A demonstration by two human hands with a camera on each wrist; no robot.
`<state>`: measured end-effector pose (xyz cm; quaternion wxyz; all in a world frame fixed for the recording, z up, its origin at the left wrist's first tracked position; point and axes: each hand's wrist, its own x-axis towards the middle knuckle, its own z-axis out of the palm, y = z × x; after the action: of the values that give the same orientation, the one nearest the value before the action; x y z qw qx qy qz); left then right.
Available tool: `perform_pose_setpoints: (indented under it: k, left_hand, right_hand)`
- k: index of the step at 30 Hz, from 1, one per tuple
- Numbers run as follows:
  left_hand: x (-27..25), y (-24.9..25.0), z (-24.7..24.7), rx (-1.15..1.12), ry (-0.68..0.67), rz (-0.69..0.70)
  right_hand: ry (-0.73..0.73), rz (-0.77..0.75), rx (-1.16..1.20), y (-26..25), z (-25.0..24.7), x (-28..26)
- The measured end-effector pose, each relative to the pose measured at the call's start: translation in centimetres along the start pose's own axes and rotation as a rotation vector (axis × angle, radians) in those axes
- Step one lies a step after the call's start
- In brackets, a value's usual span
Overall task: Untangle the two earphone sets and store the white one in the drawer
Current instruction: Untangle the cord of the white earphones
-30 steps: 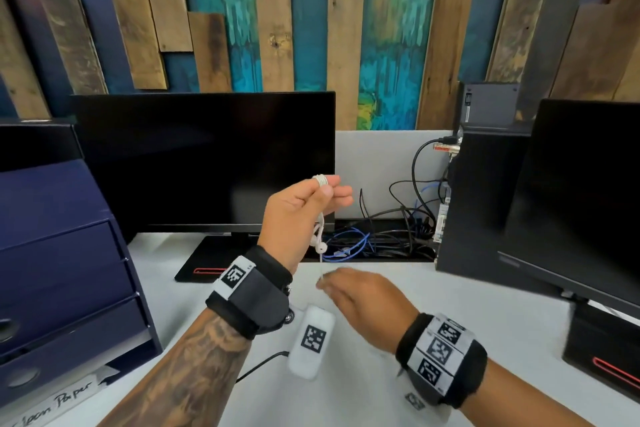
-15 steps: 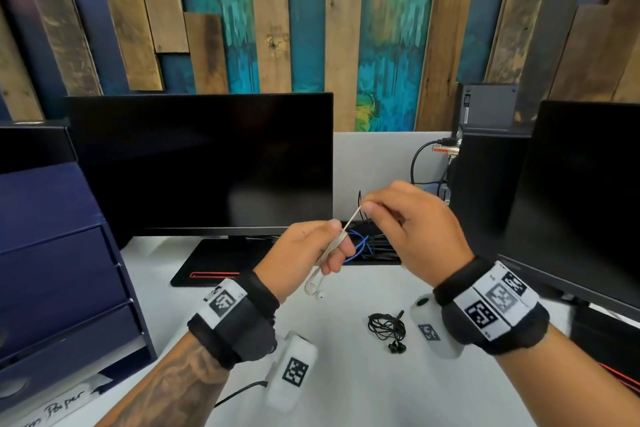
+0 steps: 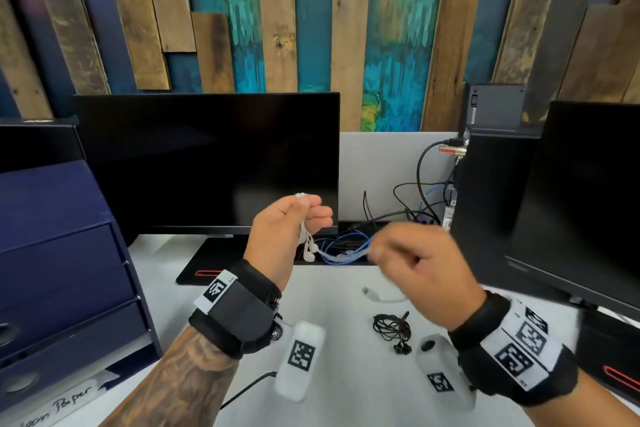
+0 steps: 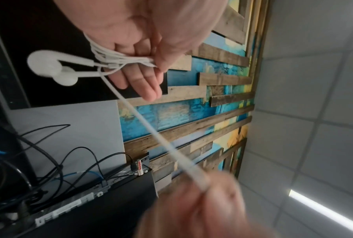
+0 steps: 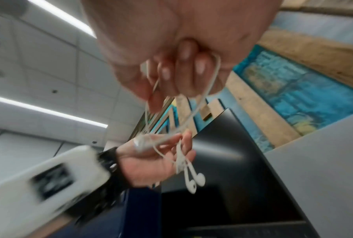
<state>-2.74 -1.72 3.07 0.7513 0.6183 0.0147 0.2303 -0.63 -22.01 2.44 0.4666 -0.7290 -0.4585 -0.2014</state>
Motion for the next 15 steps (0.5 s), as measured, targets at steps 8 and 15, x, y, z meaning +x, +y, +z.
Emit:
perform_pose_setpoints:
  k: [8,15]
  left_hand:
    - [-0.4,1.3,1.2,-0.224,-0.052,-0.030]
    - [-1.1,2.0,3.4,-0.364,-0.167,-0.087]
  right_hand:
    - [-0.655,0.172,-0.533,4.4,3.6,-3.9]
    - [-0.594,0.310,-0.627,6.8,5.5,-3.1]
